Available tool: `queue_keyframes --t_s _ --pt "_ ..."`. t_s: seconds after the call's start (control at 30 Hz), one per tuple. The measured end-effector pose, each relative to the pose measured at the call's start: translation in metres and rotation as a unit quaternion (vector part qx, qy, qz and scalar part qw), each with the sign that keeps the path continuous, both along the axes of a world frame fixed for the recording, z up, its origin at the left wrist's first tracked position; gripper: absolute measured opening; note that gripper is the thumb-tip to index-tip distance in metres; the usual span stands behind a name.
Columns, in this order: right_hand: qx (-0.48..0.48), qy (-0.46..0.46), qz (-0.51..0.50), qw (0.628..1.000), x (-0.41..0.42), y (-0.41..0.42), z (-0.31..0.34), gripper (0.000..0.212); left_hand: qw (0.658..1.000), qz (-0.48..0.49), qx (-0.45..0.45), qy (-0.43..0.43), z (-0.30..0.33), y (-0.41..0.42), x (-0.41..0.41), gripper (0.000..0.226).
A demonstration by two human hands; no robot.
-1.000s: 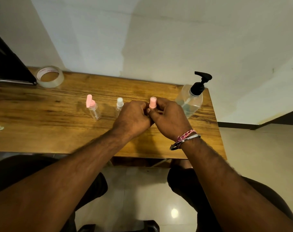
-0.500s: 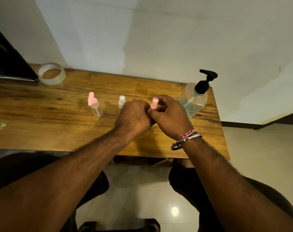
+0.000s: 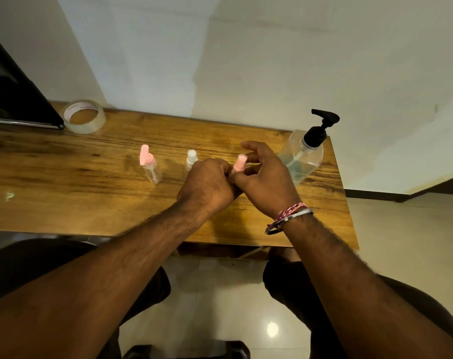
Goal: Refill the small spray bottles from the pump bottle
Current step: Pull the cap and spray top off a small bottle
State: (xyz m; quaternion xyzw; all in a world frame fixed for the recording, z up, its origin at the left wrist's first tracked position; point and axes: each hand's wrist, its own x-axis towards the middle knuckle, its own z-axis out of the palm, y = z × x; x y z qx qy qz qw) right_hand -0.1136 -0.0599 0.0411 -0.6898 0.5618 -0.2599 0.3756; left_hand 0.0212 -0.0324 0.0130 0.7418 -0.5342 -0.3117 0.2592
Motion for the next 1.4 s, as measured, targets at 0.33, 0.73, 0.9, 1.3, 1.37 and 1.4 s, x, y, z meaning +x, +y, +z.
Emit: queue_keyframes --t_s 0.33,0.73,0.9,1.3,1.37,1.4 --pt "-0.065 0.017 -0.035 0.997 0.001 0.001 -0.005 0.020 1.000 -0.013 0.001 0.001 0.000 0.002 0.000 0.027" --pt "-0.048 0.034 -0.022 0.998 0.005 0.000 -0.012 0.038 0.999 -0.032 -0.004 0.001 -0.008 0.004 0.002 0.030" --pt "-0.075 0.072 -0.018 0.994 0.003 0.000 -0.009 0.025 1.000 -0.022 0.013 0.013 -0.005 0.002 0.004 0.027" --pt "-0.054 -0.063 -0.049 0.995 -0.002 -0.005 0.009 0.040 0.999 -0.010 0.038 0.015 -0.003 0.002 0.004 0.034" --pt "-0.058 -0.086 -0.061 0.993 -0.002 -0.004 0.010 0.042 0.999 -0.009 0.043 0.011 -0.002 0.002 0.005 0.033" --pt "-0.065 -0.095 -0.066 0.991 -0.001 -0.004 0.010 0.042 0.999 -0.008 0.047 0.009 -0.001 0.002 0.005 0.031"
